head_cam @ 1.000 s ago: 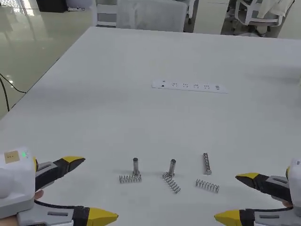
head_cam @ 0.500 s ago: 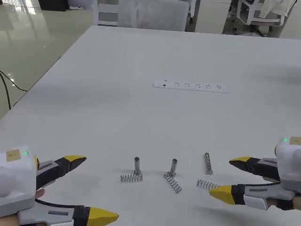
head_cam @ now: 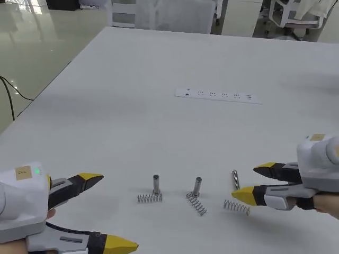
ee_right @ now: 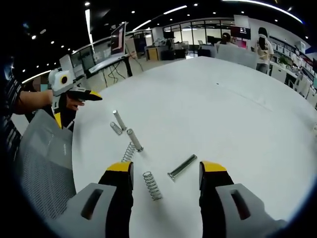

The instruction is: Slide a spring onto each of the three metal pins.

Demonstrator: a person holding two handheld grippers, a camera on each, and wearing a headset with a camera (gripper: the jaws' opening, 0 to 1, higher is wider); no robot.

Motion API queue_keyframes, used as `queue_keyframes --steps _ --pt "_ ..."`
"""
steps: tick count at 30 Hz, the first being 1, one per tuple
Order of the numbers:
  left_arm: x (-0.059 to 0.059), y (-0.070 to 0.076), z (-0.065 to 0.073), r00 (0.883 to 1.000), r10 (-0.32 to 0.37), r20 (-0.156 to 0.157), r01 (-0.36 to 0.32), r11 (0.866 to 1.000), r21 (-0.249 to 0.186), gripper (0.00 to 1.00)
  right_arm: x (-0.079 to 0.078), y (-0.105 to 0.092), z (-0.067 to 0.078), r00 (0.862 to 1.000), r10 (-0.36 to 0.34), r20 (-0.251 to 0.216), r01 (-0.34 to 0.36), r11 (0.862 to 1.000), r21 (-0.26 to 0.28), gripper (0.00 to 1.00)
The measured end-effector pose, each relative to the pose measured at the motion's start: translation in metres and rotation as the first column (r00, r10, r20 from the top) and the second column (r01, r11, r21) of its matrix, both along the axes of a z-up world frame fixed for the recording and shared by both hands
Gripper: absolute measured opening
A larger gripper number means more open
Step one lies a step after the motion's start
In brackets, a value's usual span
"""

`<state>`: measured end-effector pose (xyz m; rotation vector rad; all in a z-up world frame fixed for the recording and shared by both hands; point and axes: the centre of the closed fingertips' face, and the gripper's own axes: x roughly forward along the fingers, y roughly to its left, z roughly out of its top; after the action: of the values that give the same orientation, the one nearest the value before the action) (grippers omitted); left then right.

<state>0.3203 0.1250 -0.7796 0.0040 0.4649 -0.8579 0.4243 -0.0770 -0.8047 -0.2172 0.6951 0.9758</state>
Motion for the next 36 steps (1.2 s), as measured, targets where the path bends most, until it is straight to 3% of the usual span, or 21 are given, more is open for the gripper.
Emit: queue_keyframes --steps 9,14,20,28,36 --pt "-0.001 0.005 -0.002 1.0 0.014 -0.005 -0.014 1.0 0.003 0.96 0.014 0.001 -0.012 0.996 -0.058 -0.064 0.056 0.998 -0.041 0.44" --pt "-0.001 0.006 -0.003 1.0 0.016 -0.01 -0.016 1.0 0.012 0.96 0.022 0.002 -0.013 0.99 -0.101 -0.101 0.099 0.995 -0.023 0.37" --pt "0.004 0.003 0.004 1.0 0.012 0.003 -0.012 1.0 0.007 0.96 0.03 0.002 -0.015 0.984 -0.138 -0.116 0.133 0.99 -0.051 0.29" --pt "0.003 0.002 0.001 1.0 0.008 -0.003 -0.008 1.0 0.008 0.96 0.035 0.002 -0.029 0.965 -0.197 -0.17 0.185 0.979 -0.087 0.21" --pt "0.002 0.004 -0.001 1.0 0.012 -0.01 -0.012 1.0 0.011 0.96 0.038 -0.004 -0.04 0.933 -0.272 -0.237 0.254 0.961 -0.106 0.17"
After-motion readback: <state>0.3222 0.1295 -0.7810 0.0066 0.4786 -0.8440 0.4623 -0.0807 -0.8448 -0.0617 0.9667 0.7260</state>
